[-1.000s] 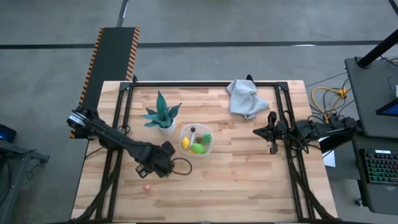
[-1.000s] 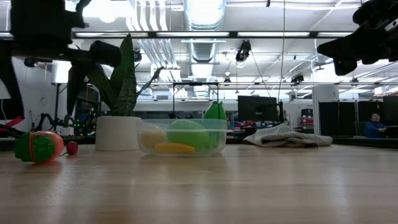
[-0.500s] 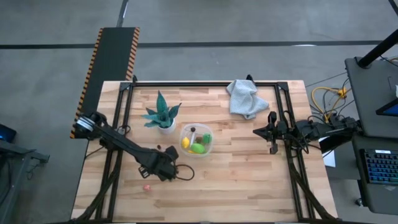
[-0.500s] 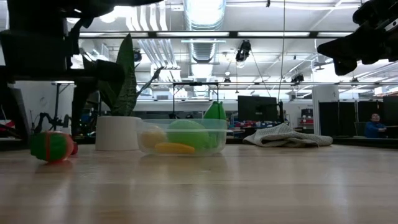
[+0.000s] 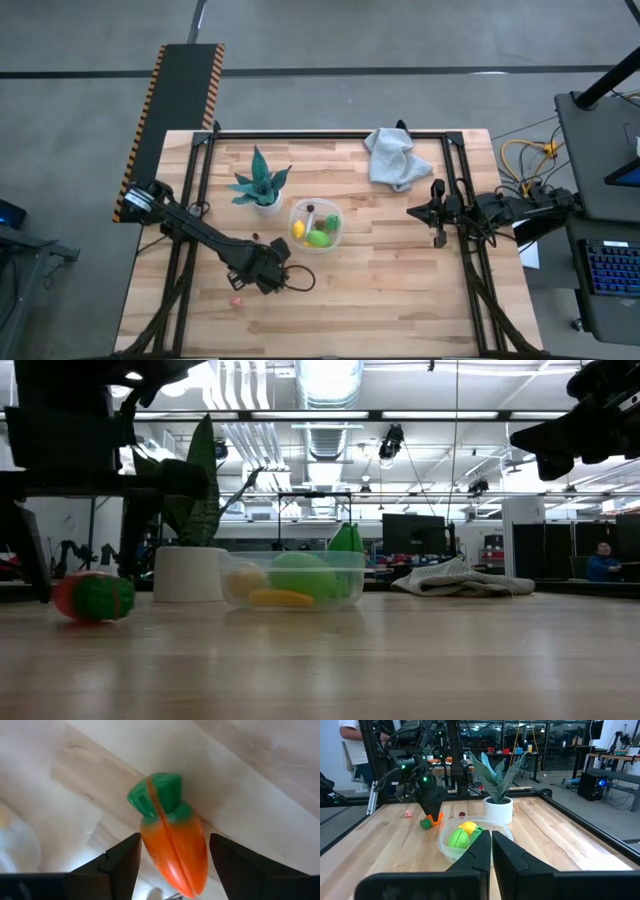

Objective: Pick and placing Produce into tupperware
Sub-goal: Put the orange carrot into the container

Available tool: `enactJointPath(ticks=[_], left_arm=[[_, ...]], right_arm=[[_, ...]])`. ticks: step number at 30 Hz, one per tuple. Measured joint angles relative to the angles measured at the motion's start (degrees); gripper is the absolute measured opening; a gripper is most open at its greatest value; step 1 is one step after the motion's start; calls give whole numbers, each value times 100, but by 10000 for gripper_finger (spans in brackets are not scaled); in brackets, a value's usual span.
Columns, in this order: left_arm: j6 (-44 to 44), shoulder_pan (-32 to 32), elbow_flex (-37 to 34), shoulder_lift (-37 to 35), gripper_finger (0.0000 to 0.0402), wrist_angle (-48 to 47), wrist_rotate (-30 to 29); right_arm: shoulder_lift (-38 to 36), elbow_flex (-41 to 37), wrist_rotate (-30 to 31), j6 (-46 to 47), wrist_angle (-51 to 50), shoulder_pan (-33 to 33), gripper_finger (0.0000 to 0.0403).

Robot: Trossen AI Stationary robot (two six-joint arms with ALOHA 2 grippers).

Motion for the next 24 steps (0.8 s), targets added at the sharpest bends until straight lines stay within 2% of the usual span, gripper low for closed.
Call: enactJointPath(ticks=[19, 24], left_arm=[[-4, 36, -89, 306, 220, 183, 52], [-7, 37, -105, 225, 197, 249, 5]], right_arm=[[-2, 0, 0, 0, -9, 0, 9], [-1, 0, 0, 0, -9, 0, 9]])
